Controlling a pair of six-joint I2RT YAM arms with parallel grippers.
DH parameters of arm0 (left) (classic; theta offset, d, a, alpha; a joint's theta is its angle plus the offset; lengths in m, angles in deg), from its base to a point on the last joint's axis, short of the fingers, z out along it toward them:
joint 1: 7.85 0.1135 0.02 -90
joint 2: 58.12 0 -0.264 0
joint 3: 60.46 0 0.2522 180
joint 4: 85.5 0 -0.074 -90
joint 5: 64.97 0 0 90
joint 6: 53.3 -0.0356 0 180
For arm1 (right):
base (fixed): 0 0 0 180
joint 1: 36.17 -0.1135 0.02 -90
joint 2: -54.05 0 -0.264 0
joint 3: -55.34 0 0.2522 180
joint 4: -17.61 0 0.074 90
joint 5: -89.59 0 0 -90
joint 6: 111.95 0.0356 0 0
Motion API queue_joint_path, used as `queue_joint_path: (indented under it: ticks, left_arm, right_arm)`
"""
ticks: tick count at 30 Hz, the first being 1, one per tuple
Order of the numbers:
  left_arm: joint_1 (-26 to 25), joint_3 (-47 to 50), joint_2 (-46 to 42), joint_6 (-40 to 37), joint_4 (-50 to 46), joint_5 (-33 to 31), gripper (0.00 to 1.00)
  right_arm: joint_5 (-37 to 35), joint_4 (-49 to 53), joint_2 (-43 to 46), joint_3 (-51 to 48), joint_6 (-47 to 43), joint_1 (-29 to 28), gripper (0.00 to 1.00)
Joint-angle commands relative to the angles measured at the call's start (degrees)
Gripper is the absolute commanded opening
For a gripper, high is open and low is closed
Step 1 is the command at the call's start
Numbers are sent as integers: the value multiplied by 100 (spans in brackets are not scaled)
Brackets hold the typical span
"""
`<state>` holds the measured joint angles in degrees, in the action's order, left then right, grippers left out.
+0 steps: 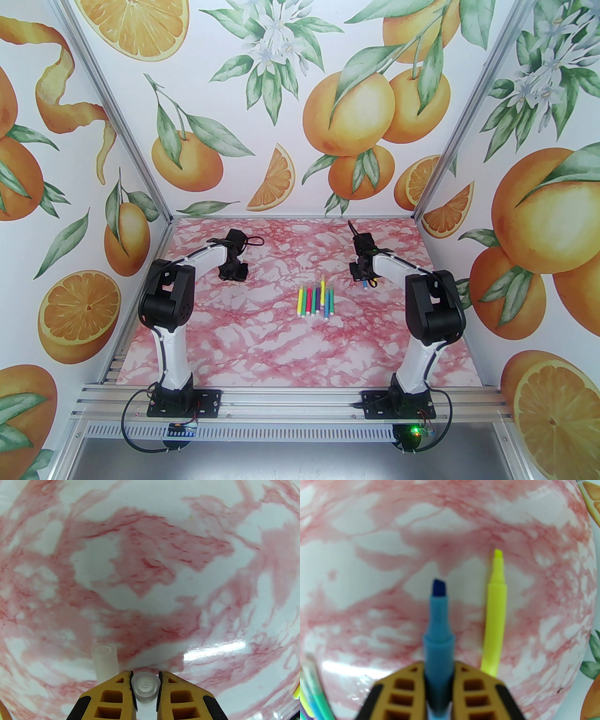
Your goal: Open the pen caps
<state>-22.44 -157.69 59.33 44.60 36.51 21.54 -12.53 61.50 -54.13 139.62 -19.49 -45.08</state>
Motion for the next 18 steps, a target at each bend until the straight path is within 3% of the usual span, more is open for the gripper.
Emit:
queue_joint_path:
  ticks: [1,14,18]
  left_arm:
    - [46,-206,180,-70,-139,-95,7]
    - [81,-197,243,-79,-183,-251,15]
    - [99,-154,168,-17,-159,-177,26]
  right_arm:
    - [-186,122,-119,155,-64,63,0]
    - [-334,140,-360,324,-193,128,0]
    - [-344,134,-506,423,-252,177,1]
